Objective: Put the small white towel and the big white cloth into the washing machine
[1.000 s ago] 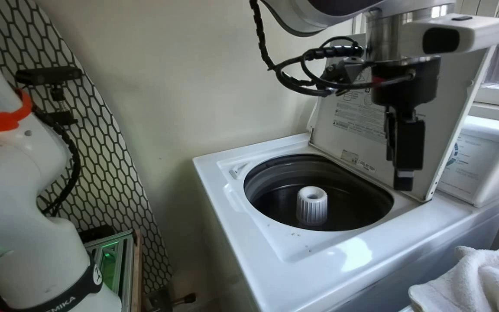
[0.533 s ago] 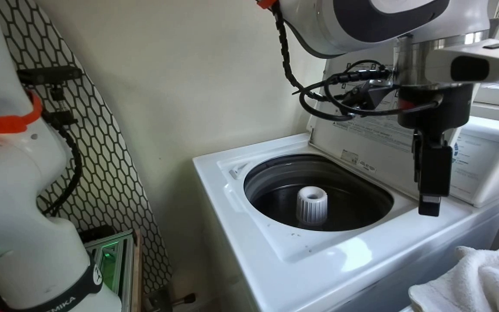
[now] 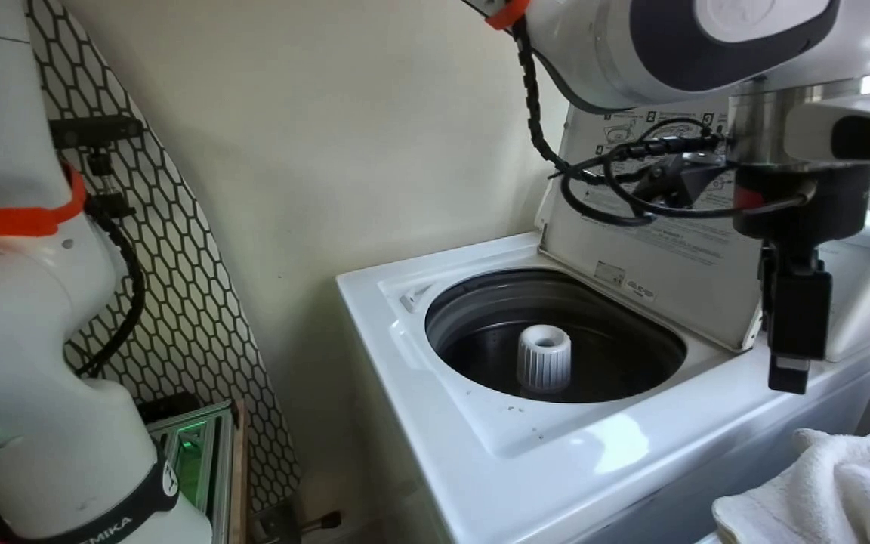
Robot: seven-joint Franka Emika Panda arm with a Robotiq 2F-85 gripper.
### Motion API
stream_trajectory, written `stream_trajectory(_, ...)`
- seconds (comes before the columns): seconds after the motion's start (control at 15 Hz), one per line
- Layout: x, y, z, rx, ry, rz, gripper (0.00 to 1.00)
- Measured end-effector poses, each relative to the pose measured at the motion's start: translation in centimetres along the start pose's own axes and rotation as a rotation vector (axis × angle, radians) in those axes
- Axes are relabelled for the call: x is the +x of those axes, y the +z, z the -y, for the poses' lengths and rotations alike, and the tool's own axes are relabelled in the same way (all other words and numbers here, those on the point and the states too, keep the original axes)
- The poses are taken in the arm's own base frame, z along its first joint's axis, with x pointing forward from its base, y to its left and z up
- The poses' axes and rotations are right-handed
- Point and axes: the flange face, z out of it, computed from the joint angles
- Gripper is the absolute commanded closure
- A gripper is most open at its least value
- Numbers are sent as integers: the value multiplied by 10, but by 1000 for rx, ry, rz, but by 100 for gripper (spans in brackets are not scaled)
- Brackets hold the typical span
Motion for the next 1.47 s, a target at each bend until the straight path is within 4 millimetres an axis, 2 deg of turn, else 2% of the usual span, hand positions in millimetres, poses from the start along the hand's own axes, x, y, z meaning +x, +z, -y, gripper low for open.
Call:
stream_trajectory(0.27,37,35,16,-12,88,9,0)
stream_trajectory(0.53,65,66,33,-22,149,39,0)
stream_trajectory(1.0,92,109,43,-105,219,97,0)
stream_trajectory(1.07,94,115,44,-116,225,102,11)
stream_trajectory(1.13,96,121,46,-124,227,105,28)
stream_trajectory(1.47,106,144,55,-135,230,91,67)
